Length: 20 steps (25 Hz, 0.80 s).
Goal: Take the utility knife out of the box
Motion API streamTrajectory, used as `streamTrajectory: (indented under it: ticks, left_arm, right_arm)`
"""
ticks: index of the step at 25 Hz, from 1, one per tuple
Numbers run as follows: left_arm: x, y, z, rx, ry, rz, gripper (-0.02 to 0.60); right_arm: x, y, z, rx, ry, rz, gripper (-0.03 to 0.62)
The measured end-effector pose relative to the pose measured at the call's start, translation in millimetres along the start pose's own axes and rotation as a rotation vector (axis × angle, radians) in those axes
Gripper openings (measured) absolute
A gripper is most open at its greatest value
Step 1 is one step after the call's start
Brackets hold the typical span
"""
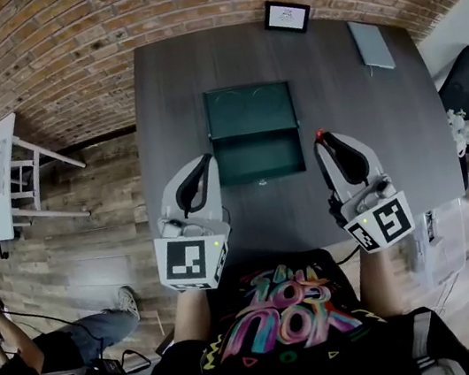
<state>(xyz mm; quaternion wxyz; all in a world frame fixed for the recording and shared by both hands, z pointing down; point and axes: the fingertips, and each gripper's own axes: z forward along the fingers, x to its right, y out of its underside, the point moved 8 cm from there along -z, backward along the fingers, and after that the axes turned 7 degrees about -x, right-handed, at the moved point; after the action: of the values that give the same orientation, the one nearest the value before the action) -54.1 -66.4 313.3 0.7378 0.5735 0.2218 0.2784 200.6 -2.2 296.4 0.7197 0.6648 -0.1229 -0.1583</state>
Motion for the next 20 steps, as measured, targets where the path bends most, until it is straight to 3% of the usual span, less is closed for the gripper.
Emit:
streamTrajectory:
  ticks: [10, 20]
  left_arm:
    - [-1.1, 0.5, 0.0, -0.014, -0.012, -0.032, 0.002]
    - [-2.3, 0.9, -0.2, -0.006, -0.013, -0.013, 0.001]
  right_arm:
    - [2.4, 1.3, -0.3, 0.004, 0.006, 0.011, 0.057]
    - [2.5, 3.2, -1.4, 0.002, 0.011, 0.017, 0.057]
